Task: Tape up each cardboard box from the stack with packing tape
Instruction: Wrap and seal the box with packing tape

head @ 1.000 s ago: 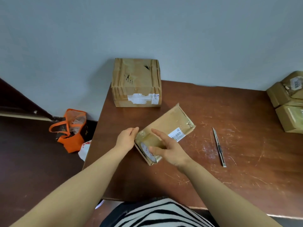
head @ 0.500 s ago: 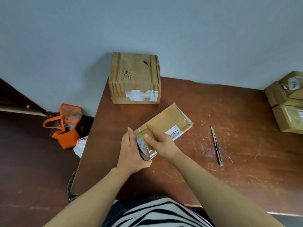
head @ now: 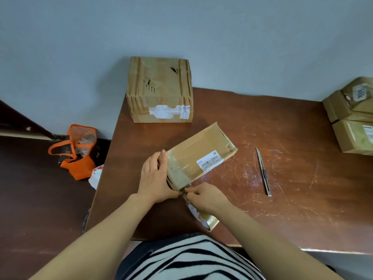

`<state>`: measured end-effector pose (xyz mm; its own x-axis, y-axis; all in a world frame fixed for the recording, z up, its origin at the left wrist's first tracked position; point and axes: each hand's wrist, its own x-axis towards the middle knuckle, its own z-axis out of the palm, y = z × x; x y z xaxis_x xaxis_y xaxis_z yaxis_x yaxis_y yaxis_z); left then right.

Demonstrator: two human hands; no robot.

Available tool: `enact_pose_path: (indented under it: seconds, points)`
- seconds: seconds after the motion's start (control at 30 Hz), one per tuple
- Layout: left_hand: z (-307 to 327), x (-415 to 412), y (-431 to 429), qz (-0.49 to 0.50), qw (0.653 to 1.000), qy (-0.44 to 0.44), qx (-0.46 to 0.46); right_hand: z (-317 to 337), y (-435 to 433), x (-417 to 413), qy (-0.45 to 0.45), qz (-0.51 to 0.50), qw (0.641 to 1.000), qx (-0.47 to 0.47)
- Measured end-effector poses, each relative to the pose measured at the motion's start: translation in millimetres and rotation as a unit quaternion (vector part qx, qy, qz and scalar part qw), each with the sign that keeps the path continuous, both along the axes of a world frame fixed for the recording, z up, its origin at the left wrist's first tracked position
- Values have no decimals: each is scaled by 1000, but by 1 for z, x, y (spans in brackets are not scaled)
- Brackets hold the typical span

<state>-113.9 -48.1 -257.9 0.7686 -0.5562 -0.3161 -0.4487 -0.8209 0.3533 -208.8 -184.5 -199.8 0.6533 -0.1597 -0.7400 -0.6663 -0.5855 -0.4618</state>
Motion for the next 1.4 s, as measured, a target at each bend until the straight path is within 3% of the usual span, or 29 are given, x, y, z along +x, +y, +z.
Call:
enact_pose_path:
  seconds: [0.17, 0.3, 0.43, 0.53, 0.67, 1.03, 1.13, 1.23, 1.33, 1.4]
  points:
    - [17, 11, -2, -64, 992, 59, 87, -7, -3, 10, 16, -18, 1000, 3]
    - [19, -1, -33, -11, 999, -22, 20, -3, -4, 11, 3, -8, 999, 32]
    - [-11, -11, -45, -19, 992, -97, 74, 1, -8, 2, -15, -74, 993, 87]
    - [-10, -1, -46, -48, 992, -62, 97, 0, -11, -14, -55, -164, 975, 139]
    - [-14, -8, -35, -72, 990, -111, 46, -1, -7, -23, -127, -199, 954, 184]
    - [-9, -2, -24, -154, 979, -75, 109, -11, -2, -38, -116, -235, 947, 186]
    - [-16, -5, -21, -153, 974, -126, 109, -9, -2, -42, -133, -247, 940, 193]
    - [-11, -13, -21, -161, 979, -62, 110, -11, -6, -44, -113, -250, 940, 203]
    - [-1, -5, -16, -146, 986, -42, 67, -10, -5, -47, -128, -251, 931, 231]
    - [14, -13, -11, -37, 998, -13, -42, -11, -6, -47, -143, -255, 920, 261]
